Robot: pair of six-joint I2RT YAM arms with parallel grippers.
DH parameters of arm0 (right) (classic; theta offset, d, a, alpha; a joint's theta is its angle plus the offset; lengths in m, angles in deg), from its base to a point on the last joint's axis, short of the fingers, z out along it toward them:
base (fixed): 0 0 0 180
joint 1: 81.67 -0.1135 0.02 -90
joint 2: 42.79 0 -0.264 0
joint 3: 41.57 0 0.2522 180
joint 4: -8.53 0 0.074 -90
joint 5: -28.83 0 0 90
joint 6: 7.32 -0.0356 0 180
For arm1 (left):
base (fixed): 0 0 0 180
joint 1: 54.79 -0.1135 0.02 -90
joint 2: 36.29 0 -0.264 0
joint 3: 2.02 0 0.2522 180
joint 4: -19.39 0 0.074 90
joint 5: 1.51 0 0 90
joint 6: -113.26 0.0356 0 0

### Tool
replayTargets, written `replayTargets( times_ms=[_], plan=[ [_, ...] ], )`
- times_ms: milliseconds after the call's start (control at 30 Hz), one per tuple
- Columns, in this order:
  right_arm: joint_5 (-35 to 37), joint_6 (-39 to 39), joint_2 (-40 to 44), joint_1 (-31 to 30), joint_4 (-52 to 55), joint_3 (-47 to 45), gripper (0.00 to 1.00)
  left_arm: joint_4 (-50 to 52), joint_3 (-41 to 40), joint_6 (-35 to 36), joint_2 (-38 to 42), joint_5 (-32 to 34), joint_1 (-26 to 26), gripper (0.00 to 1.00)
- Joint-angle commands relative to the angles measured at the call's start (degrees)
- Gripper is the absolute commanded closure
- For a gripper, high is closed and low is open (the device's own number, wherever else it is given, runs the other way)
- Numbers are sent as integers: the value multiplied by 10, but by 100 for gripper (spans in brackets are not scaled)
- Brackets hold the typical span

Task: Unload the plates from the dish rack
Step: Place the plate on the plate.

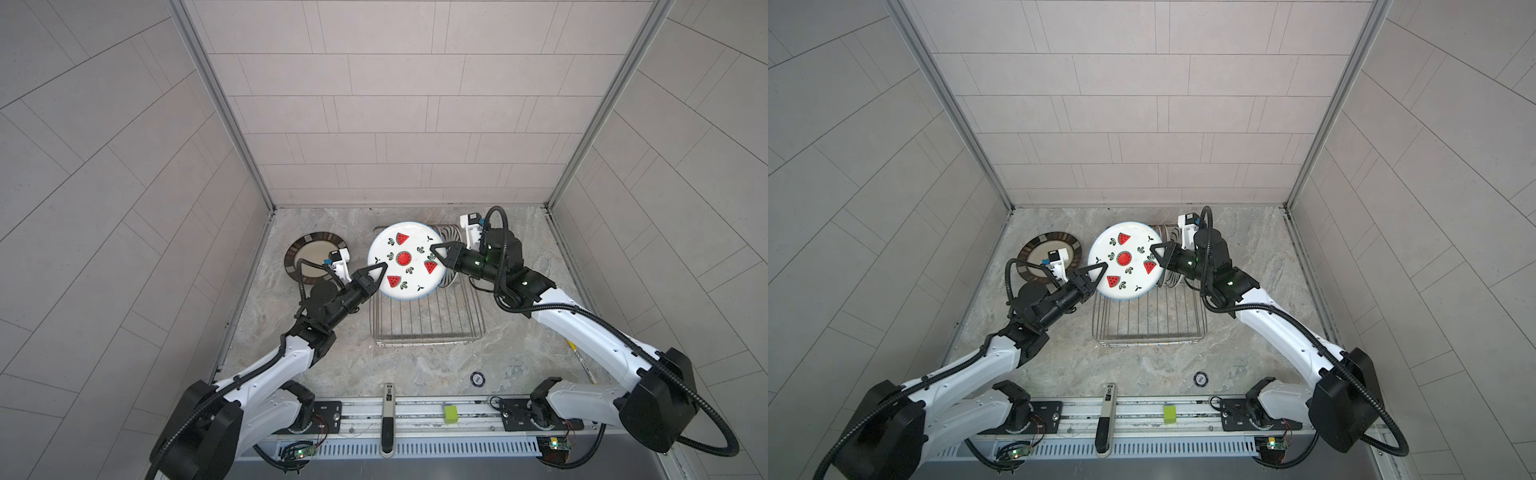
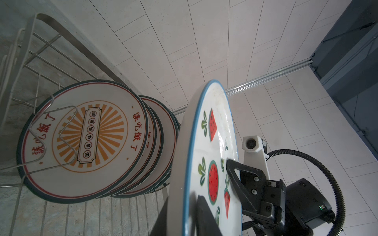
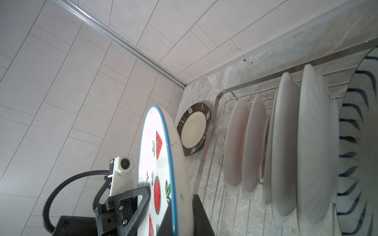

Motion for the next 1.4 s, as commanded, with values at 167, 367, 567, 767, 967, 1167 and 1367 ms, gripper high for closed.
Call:
replayTargets(
  times_ms=[167,367,567,767,967,1167,1367],
  plan=[
    [43,29,-12,-2,1,32,95,-57,18,-2,-13,-34,6,99],
    [60,57,-19,-5,37,41,84,-37,15,1,4,-12,6,100],
    [54,65,-30,-7,27,36,75,-31,15,-3,13,0,6,100],
    [33,69,-38,-8,19,36,41,-28,15,-5,18,16,6,100],
    [33,81,-43,-14,32,44,23,-28,15,-8,26,18,5,100],
    [68,115,-33,-34,47,45,8,0,14,-3,57,31,3,100],
    [115,165,-9,-49,81,47,2,29,11,-2,92,42,-6,100]
  ],
)
